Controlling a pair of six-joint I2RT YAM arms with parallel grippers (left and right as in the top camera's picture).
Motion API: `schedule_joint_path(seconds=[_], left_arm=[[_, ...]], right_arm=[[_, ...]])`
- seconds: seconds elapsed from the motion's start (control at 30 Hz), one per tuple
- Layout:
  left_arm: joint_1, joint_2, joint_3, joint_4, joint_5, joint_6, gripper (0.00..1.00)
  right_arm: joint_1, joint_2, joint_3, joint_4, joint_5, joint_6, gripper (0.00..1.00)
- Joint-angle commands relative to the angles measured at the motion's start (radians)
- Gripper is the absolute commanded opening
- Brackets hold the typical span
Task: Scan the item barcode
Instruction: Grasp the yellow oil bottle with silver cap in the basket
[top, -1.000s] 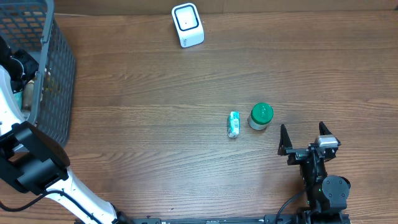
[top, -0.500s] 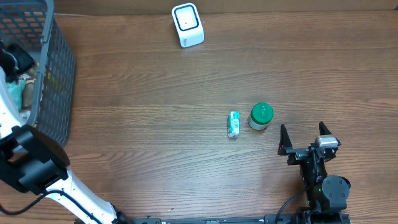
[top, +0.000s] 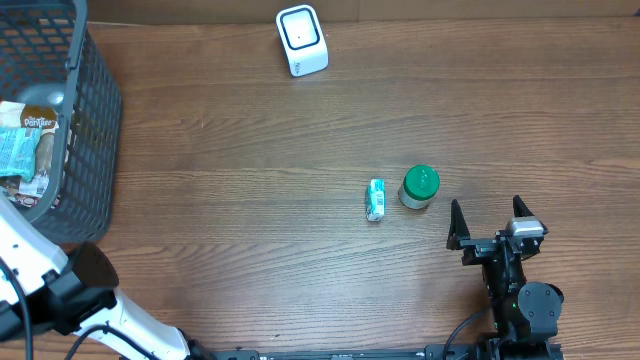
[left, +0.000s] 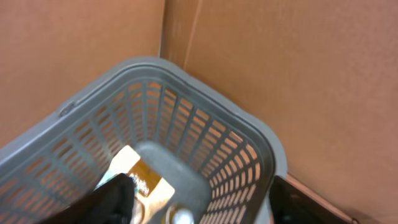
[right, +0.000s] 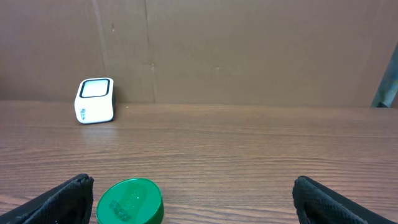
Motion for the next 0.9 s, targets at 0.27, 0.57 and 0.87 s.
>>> schedule_joint_path(seconds=[0.27, 0.57, 0.87], left_arm=[[0.006, 0.214, 0.004, -0.202, 0.092, -0.008, 0.89], [0.005, 0.392, 0.004, -0.227, 0.224, 0.032, 0.95], [0.005, 0.475, 0.003, -0.280, 0.166, 0.032, 0.96]], right_arm=[[0.006, -0.006, -0.011, 0.007, -0.002, -0.003, 1.00], [0.006, -0.006, -0.011, 0.007, -0.002, -0.003, 1.00], [0.006, -0.006, -0.011, 0.007, -0.002, -0.003, 1.00]])
